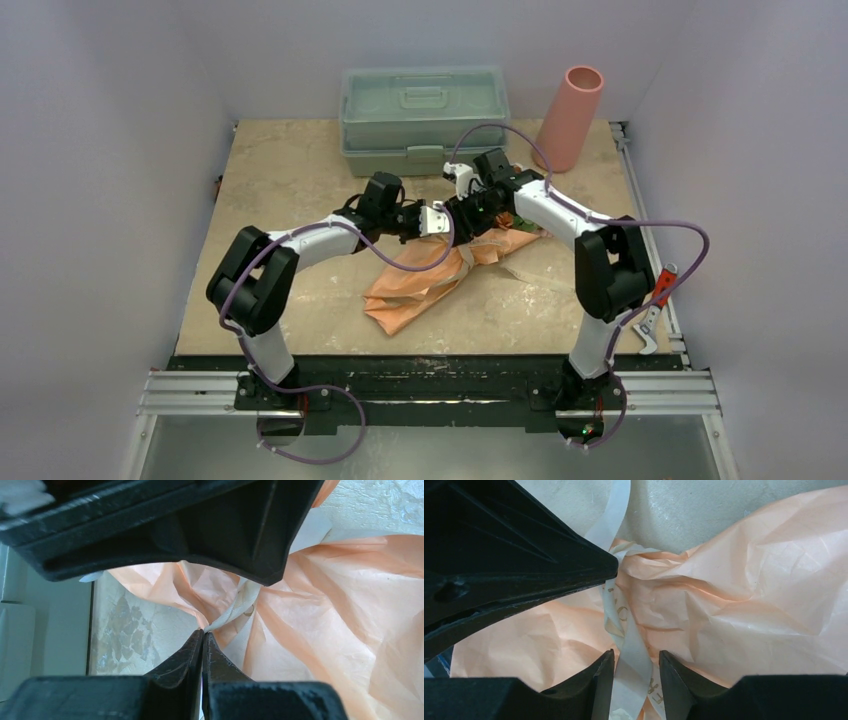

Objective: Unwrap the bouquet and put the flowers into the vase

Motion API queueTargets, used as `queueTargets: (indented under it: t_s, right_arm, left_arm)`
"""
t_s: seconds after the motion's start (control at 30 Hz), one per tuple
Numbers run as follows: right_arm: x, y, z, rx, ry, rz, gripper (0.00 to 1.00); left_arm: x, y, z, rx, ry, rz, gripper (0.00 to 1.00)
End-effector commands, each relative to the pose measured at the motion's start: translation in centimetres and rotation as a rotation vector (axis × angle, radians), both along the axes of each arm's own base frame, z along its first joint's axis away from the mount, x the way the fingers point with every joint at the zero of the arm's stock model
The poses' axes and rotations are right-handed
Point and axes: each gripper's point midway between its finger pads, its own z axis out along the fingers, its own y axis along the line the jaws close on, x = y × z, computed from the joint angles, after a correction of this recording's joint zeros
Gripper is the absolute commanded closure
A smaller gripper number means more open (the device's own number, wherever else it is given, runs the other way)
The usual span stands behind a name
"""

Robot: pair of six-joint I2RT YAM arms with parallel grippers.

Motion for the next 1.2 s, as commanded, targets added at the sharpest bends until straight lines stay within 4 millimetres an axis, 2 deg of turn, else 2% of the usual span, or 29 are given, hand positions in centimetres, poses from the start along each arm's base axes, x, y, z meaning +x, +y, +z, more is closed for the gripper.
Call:
queueTargets:
  t_s: [0.0,0.2,0.3,0.37,0.57,0.67,0.8,0.97,1.1,1.17]
  right_arm:
    - [1.8,1.1,4.1,0.069,-0.100,-0.007,0.59]
    - [1.6,-0.6,5.2,0.045,-0.133,-0.018,0.68]
    - [1.0,-1.8,4.9,0.020,-0.132,-0.014,0.83]
    - [0.7,-2.3,4.5,0.002,-0.132,-0.008,0.87]
    - [0.3,-1.0,5.3,0.069,-0.096,0.005,0.70]
    - [0.6,-0.4,4.8,0.081,-0.068,0.000,0.63]
    - [1.1,0.5,3.8,0.085,-0.038,0.000,0.62]
    - [1.8,0.4,1.9,0.039,-0.021,-0.005,0.63]
    - [2.1,0.8,1.9,0.054,-0.012,-0.003,0.64]
    - [2.0,1.0,2.0,0.065,-0.008,0.002,0.68]
  left_arm:
    - [-0.2,-0.5,2.3,-0.041,-0.056,-0.021,1.00]
    - [-0.4,0.1,1.6,-0.020,-0.048,-0.021,1.00]
    - [-0.5,0.2,1.4,-0.016,-0.045,-0.017,1.00]
    - [-0.5,0.3,1.3,-0.016,-0.044,-0.015,1.00]
    - [-0.4,0.1,1.4,-0.025,-0.045,-0.017,1.00]
    - [-0.5,0.1,1.4,-0.022,-0.050,-0.025,1.00]
    - [-0.8,0.2,1.2,-0.014,-0.060,-0.037,1.00]
    - [-0.8,0.2,1.1,-0.008,-0.070,-0.039,1.00]
    - [-0.8,0.2,1.0,-0.004,-0.072,-0.040,1.00]
    - [-0.7,0.2,0.9,-0.002,-0.072,-0.038,1.00]
